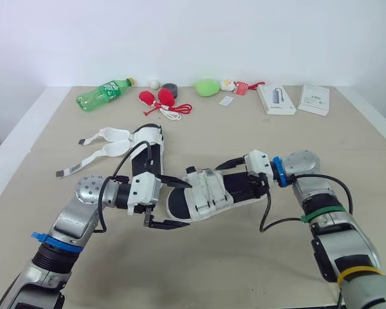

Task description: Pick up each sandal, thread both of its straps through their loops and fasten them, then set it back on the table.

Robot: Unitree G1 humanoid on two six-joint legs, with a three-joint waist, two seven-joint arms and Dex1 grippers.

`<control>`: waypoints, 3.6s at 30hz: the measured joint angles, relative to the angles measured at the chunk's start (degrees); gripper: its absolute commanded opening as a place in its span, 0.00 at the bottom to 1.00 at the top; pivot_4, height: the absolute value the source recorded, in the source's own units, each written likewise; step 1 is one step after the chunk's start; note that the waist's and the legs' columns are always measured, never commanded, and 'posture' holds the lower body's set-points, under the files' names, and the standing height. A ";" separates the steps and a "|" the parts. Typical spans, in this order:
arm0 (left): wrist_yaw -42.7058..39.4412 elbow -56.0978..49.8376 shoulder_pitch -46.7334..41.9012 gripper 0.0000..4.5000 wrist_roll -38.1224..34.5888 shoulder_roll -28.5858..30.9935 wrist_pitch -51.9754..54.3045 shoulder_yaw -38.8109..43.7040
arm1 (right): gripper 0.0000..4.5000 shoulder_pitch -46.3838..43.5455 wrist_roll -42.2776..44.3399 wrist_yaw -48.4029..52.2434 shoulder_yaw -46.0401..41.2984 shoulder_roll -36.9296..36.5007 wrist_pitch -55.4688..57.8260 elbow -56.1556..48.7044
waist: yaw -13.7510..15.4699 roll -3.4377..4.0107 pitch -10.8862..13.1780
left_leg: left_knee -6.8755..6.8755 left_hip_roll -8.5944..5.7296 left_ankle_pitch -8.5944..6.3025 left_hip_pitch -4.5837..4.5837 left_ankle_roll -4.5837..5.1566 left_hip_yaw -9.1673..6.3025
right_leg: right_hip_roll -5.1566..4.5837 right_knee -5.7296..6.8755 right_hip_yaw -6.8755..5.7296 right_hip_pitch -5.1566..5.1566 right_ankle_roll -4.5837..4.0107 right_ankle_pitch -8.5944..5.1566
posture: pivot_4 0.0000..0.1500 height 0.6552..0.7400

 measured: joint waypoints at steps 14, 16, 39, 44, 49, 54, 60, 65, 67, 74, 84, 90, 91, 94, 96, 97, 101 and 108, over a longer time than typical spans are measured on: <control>-0.64 0.70 -1.79 0.99 0.07 -1.50 -0.23 -1.48 | 1.00 -7.47 -5.09 -4.88 -0.11 -0.53 -5.29 13.17 | -0.01 0.00 0.00 | -0.03 0.06 0.08 0.08 -0.14 0.12 | 0.05 0.00 0.04 -0.01 -0.17 0.04 | 1.00 1.00; -0.62 0.70 -1.79 0.99 0.07 -1.58 -0.23 -1.60 | 1.00 -8.03 -5.95 -6.35 -0.11 -0.09 -6.73 15.22 | -0.03 0.00 0.00 | -0.06 0.06 0.08 0.08 -0.14 0.12 | 0.07 0.00 0.05 -0.03 -0.13 0.06 | 1.00 1.00; -0.27 0.68 -1.82 1.00 0.94 -1.54 -0.26 -1.77 | 0.73 -9.26 -5.50 -0.92 -1.67 5.25 -9.21 16.96 | -0.04 0.00 0.00 | -0.07 0.20 0.08 0.09 -0.14 0.06 | 0.36 0.05 0.18 -0.04 -0.15 0.06 | 1.00 1.00; -0.17 0.68 -1.81 1.00 1.58 -1.54 -0.48 -1.85 | 0.29 -9.26 -5.58 -0.66 -1.58 5.40 -10.18 16.97 | -0.04 0.00 0.00 | -0.06 0.20 0.08 0.10 -0.14 0.07 | 0.36 0.05 0.18 -0.04 -0.15 0.06 | 1.00 1.00; -0.07 0.68 -1.82 1.00 1.83 -1.55 -0.50 -2.05 | 0.01 -9.26 -5.59 -0.50 -1.52 5.75 -10.29 16.95 | -0.04 0.00 0.00 | -0.06 0.20 0.08 0.10 -0.14 0.06 | 0.36 0.06 0.18 -0.04 -0.16 0.05 | 1.00 1.00; 0.01 0.68 -1.81 1.00 1.90 -1.55 -0.50 -2.07 | 0.01 -9.26 -5.57 -0.33 -1.52 5.87 -10.21 16.95 | -0.04 0.00 0.00 | -0.06 0.20 0.08 0.10 -0.14 0.06 | 0.36 0.06 0.18 -0.04 -0.16 0.05 | 1.00 1.00; 0.11 0.68 -1.81 1.00 2.11 -1.56 -0.50 -2.10 | 0.01 -9.13 -5.17 -0.24 -1.59 6.17 -8.56 16.48 | -0.04 0.00 0.00 | -0.07 0.21 0.08 0.10 -0.14 0.06 | 0.36 0.07 0.18 -0.04 -0.16 0.05 | 1.00 1.00; 0.27 0.68 -1.81 1.00 2.29 -1.58 -0.53 -2.15 | 0.01 -7.64 -2.04 -1.38 -4.08 6.41 0.58 13.41 | 0.01 0.00 0.00 | -0.07 0.20 0.08 0.09 -0.14 0.06 | 0.33 0.07 0.18 -0.04 -0.16 0.05 | 1.00 1.00; 0.34 0.69 -1.82 1.00 2.31 -1.58 -0.53 -2.17 | 0.01 -6.80 -1.03 -2.11 -4.92 5.81 2.95 11.23 | 0.02 0.00 0.00 | -0.06 0.19 0.08 0.09 -0.15 0.06 | 0.32 0.07 0.18 -0.04 -0.16 0.05 | 1.00 1.00; 0.20 0.77 -1.97 1.00 2.36 -1.63 -0.65 -2.30 | 0.01 2.86 0.54 -6.70 -7.93 0.17 9.61 -1.10 | 0.28 0.00 0.00 | -0.06 0.14 0.06 0.07 -0.19 0.04 | 0.28 0.07 0.24 -0.03 -0.11 -0.02 | 1.00 1.00; -1.42 3.25 -3.81 1.00 2.48 -2.24 -1.81 -3.85 | 0.01 7.90 0.65 -7.53 -8.33 -3.51 10.87 -9.57 | -0.07 0.00 0.00 | -0.06 0.20 0.06 0.18 -0.18 0.14 | 0.38 0.07 0.35 -0.02 -0.13 0.04 | 1.00 1.00; -1.53 3.87 -3.98 1.00 2.60 -2.18 -2.86 -3.85 | 0.32 10.67 3.61 -1.39 -5.97 -7.72 19.03 -19.44 | 0.11 -0.01 0.00 | -0.07 0.16 0.03 0.14 -0.19 0.12 | 0.35 0.06 0.38 -0.02 -0.06 -0.03 | 1.00 1.00; -1.52 3.94 -3.98 1.00 2.74 -2.18 -2.91 -3.85 | 0.44 11.53 3.60 -0.94 -5.54 -7.79 19.02 -19.98 | 0.11 -0.01 0.00 | -0.07 0.16 0.03 0.14 -0.19 0.12 | 0.35 0.06 0.38 -0.02 -0.06 -0.03 | 1.00 1.00; -1.51 4.02 -4.00 1.00 2.94 -2.16 -3.05 -3.85 | 0.68 11.71 3.68 -0.80 -4.58 -7.74 18.85 -19.98 | 0.02 -0.01 0.00 | -0.06 0.18 0.03 0.16 -0.19 0.16 | 0.36 0.07 0.39 -0.04 -0.12 -0.03 | 1.00 1.00; -1.52 4.04 -4.04 1.00 3.00 -2.13 -3.25 -3.86 | 0.82 11.51 4.05 -0.72 -4.44 -7.68 18.01 -20.04 | -0.01 -0.01 0.01 | -0.05 0.18 0.04 0.17 -0.19 0.15 | 0.37 0.07 0.38 -0.03 -0.18 -0.06 | 1.00 1.00; -1.53 4.06 -4.04 1.00 3.04 -1.98 -3.55 -3.86 | 0.88 11.51 5.25 -0.34 -3.67 -7.67 19.85 -22.28 | -0.01 -0.01 0.01 | -0.05 0.20 0.04 0.17 -0.19 0.16 | 0.37 0.07 0.39 -0.04 -0.24 -0.07 | 1.00 1.00; -1.53 4.15 -3.07 1.00 3.33 -1.69 -4.72 -3.85 | 0.99 13.09 6.52 -0.07 -2.14 -7.70 22.96 -26.78 | 0.07 -0.02 0.00 | -0.06 0.19 0.04 0.16 -0.20 0.14 | 0.36 0.07 0.38 -0.02 -0.21 -0.08 | 1.00 1.00; -1.53 5.17 -1.54 1.00 4.07 -1.62 -7.45 -3.86 | 0.99 13.77 6.23 -0.37 0.72 -6.65 24.73 -27.28 | 0.07 -0.03 0.01 | -0.05 0.18 0.04 0.15 -0.20 0.15 | 0.35 0.07 0.38 -0.04 -0.26 -0.11 | 1.00 1.00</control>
